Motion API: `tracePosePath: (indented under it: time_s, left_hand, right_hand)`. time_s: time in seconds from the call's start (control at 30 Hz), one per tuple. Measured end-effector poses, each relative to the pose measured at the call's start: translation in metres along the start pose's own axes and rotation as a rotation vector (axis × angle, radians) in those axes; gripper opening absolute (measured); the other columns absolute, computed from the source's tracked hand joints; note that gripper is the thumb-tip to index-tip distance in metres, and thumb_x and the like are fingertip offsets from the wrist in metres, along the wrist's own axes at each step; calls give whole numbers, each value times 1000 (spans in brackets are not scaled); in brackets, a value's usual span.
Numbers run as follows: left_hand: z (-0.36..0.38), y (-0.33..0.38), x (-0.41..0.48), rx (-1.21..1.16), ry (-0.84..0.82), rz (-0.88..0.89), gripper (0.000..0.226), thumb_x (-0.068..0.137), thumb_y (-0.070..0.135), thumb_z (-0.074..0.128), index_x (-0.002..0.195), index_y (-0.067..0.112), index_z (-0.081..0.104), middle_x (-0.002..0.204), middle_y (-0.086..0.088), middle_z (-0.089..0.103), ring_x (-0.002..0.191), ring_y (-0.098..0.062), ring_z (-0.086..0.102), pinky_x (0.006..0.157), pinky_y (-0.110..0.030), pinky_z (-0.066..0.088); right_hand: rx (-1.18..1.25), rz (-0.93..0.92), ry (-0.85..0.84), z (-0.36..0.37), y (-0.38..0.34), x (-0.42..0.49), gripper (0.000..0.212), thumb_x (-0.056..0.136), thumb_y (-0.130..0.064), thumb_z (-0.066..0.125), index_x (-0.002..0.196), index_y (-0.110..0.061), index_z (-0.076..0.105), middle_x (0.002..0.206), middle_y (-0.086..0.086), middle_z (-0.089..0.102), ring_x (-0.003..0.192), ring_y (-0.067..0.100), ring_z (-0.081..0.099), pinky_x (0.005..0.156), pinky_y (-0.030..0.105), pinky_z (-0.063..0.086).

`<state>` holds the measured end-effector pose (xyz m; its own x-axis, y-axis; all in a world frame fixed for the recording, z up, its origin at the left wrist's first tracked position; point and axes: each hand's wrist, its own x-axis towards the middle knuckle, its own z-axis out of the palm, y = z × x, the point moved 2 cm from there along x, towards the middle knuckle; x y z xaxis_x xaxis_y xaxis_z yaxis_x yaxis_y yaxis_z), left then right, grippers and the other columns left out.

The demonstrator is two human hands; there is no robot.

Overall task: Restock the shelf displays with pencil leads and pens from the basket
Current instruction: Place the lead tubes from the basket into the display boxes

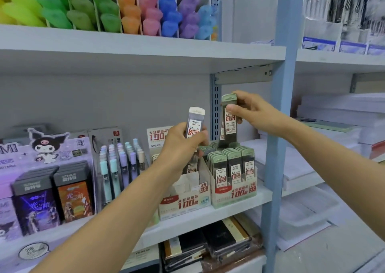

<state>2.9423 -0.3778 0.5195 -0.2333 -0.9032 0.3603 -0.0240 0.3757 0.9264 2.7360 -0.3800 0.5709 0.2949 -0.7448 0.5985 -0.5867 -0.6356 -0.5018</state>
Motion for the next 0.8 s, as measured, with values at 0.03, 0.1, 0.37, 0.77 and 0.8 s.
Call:
tracePosePath:
  time_s: [0.03, 0.1, 0.37, 0.77, 0.8]
  left_hand:
    - [-1, -2, 0, -19, -4, -14, 15, 93, 23, 63, 108, 20, 64, 95, -3, 73, 74, -14, 67, 67, -29, 59]
    - [-2, -6, 0, -62, -16, -39, 14, 94, 22, 61, 108, 20, 63, 95, 0, 74, 71, -8, 69, 61, -23, 57]
    - [-9, -14, -4, -128, -16, -80, 11, 95, 16, 59, 105, 17, 64, 95, -3, 74, 72, -9, 72, 60, -21, 57]
    - [-13, -20, -7, -146, -24, -128, 14, 95, 15, 59, 108, 16, 64, 95, -4, 75, 74, -11, 71, 62, -24, 58]
    - [-13, -20, -7, -155, -26, -129, 14, 95, 14, 59, 108, 15, 64, 94, -4, 75, 73, -12, 71, 62, -25, 59]
  right_hand:
    - [17, 17, -8, 0, 3, -2, 12, 100, -22, 50, 105, -17, 59, 87, 0, 58, 76, 12, 52, 71, 33, 46]
    - [23, 53, -43, 3, 8, -5, 17, 99, -21, 51, 110, -11, 60, 89, 4, 60, 78, 12, 53, 71, 31, 46]
    - [41, 178, -145, 25, 20, -7, 23, 95, -17, 58, 116, -11, 62, 107, 6, 70, 100, 17, 67, 85, 30, 55]
    - [167, 105, 88, -4, 0, -15, 25, 95, -10, 57, 118, -1, 61, 90, 1, 63, 73, 4, 56, 70, 19, 49]
    - [159, 93, 82, -5, -3, -15, 25, 95, -9, 56, 118, 1, 60, 89, 1, 63, 72, 3, 57, 70, 19, 49]
